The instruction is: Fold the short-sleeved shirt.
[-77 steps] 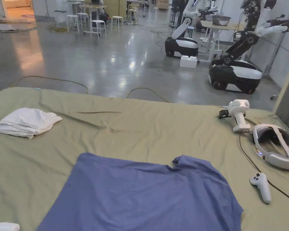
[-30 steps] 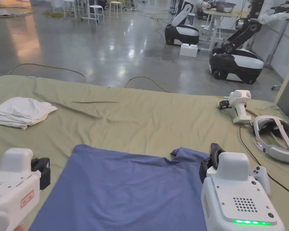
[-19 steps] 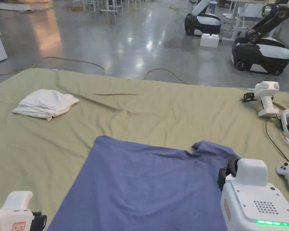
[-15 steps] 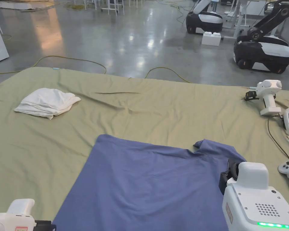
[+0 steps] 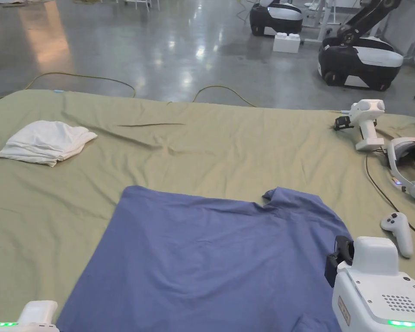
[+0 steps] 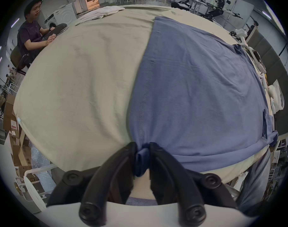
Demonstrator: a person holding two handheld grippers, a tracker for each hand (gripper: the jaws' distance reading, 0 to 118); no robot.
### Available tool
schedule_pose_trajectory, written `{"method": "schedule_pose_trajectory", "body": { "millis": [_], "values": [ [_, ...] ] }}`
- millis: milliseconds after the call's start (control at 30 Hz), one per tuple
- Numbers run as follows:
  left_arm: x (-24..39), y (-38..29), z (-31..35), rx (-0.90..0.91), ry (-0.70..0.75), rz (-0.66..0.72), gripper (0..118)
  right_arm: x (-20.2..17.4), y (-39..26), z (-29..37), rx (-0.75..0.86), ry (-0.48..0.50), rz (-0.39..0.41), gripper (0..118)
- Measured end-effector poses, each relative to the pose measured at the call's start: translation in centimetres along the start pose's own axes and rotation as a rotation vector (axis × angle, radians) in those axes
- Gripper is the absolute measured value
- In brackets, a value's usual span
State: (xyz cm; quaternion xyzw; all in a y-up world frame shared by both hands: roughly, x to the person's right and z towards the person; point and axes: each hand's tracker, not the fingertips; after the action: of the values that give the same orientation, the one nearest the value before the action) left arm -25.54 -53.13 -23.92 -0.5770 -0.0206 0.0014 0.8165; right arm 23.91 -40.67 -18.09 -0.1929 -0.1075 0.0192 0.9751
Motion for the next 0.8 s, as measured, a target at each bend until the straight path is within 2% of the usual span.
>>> {"method": "schedule_pose_trajectory", "body": {
  "millis": [33, 167, 200, 233, 300, 500, 633, 767, 800],
  "values": [
    [0.0, 0.0, 0.0, -0.002, -0.003, 0.001, 11, 0.4, -0.2, 0.1, -0.017, -0.013, 0.005, 0],
    [-0.2, 0.0, 0.5, 0.010, -0.012, -0.011, 10, 2.5, -1.2, 0.9, -0.124, -0.048, 0.024, 16],
    [-0.4, 0.0, 0.7, 0.010, -0.020, -0.009, 10, 3.2, -1.6, 1.1, -0.170, -0.033, 0.022, 34],
    [-0.6, 0.1, 0.9, 0.012, -0.030, -0.002, 10, 3.8, -1.9, 1.3, -0.206, -0.017, 0.016, 42],
    [-1.1, 0.1, 0.8, 0.013, -0.049, 0.013, 10, 5.0, -3.0, 1.5, -0.306, -0.004, 0.010, 49],
    [-1.4, 0.1, 1.2, 0.015, -0.066, 0.017, 10, 7.6, -7.9, 2.1, -0.610, 0.028, -0.049, 62],
    [-1.6, 0.1, 1.1, 0.014, -0.071, 0.015, 10, 7.9, -11.1, 2.4, -0.732, -0.013, 0.007, 62],
    [-1.2, -0.1, 1.5, 0.012, -0.076, 0.019, 10, 8.7, -13.6, 1.1, -0.833, -0.012, -0.060, 62],
    [-1.0, -0.1, 1.5, 0.010, -0.076, 0.018, 10, 8.8, -14.2, 0.7, -0.848, -0.001, -0.077, 56]
  ]
}}
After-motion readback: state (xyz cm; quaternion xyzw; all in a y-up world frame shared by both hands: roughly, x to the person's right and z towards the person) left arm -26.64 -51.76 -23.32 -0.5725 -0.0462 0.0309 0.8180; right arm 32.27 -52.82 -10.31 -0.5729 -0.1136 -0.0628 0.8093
